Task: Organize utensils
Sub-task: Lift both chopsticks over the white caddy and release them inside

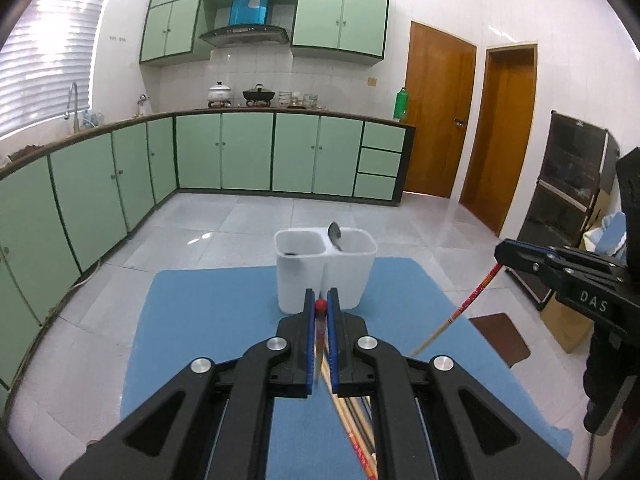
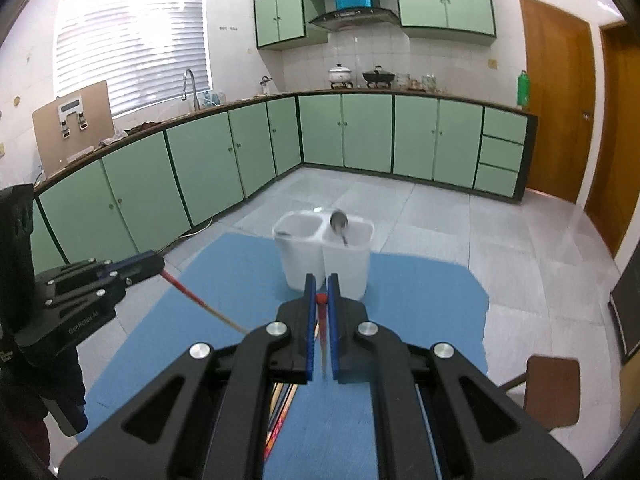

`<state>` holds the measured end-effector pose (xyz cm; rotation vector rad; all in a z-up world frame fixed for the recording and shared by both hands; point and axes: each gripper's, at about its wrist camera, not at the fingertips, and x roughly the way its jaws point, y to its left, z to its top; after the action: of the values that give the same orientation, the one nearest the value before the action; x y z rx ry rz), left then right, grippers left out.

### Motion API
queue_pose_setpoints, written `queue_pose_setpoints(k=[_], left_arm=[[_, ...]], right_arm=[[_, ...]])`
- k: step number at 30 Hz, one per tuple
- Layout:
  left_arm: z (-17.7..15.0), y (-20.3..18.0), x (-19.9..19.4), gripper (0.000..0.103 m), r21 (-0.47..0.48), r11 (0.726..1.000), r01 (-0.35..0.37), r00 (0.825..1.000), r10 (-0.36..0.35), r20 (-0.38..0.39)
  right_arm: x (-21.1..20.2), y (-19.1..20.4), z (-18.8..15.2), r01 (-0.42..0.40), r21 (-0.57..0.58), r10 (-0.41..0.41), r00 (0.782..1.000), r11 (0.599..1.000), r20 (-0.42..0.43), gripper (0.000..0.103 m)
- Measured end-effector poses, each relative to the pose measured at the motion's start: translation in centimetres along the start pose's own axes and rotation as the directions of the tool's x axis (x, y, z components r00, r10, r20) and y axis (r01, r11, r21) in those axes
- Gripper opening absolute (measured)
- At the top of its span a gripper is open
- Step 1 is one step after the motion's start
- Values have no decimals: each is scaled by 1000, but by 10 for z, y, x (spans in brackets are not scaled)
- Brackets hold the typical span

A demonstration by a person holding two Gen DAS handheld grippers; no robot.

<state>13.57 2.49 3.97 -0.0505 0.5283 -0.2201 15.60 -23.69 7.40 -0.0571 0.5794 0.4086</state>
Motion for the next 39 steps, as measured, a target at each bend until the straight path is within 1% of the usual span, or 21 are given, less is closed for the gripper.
queue_pose_setpoints(k=[5, 10, 13, 17, 19, 22, 25, 30, 33, 36, 37, 38, 39], left_arm=[[19, -1, -1, 6, 15, 1000, 2, 999, -3, 41], [52, 0, -5, 6, 28, 1000, 5, 993, -8, 118], [80, -2, -2, 6, 35, 999, 5, 985, -11, 173], [116, -7, 4, 6, 44, 999, 8, 968, -19, 250], [135, -8, 14, 6, 48, 999, 2, 959, -15, 282], [154, -9, 35, 6, 49, 999, -10, 950, -6, 312], [160, -7, 62, 6, 46, 999, -21, 953, 6, 303], [151, 1, 110, 6, 34, 999, -32, 969, 23, 248], [140, 7, 134, 6, 25, 999, -29, 979, 24, 204], [129, 12, 154, 6, 10, 1000, -17, 989, 15, 146], [127, 14, 157, 8, 4, 1000, -13, 991, 12, 133], [124, 15, 158, 12, 3, 1000, -9, 993, 9, 121], [124, 17, 158, 15, 3, 1000, -12, 993, 12, 117]], right_arm=[[-1, -6, 28, -2, -17, 2, 999, 1000, 35, 5], [-2, -16, 69, -1, -18, 3, 996, 1000, 94, 5], [2, -25, 96, -4, 4, 4, 991, 1000, 131, 5], [14, -35, 128, 9, 23, -13, 985, 1000, 175, 5], [24, -41, 140, 11, 29, -17, 982, 1000, 187, 5], [42, -49, 151, 19, 39, -26, 979, 999, 200, 5], [66, -57, 154, 34, 49, -43, 981, 998, 192, 5], [111, -68, 147, 66, 50, -73, 987, 997, 141, 5], [129, -69, 137, 62, 57, -68, 992, 996, 106, 5], [146, -71, 126, 38, 66, -41, 998, 997, 54, 6], [150, -72, 122, 33, 69, -36, 999, 997, 41, 6], [151, -72, 119, 36, 68, -38, 999, 997, 35, 7], [151, -71, 116, 38, 66, -40, 999, 997, 31, 10]])
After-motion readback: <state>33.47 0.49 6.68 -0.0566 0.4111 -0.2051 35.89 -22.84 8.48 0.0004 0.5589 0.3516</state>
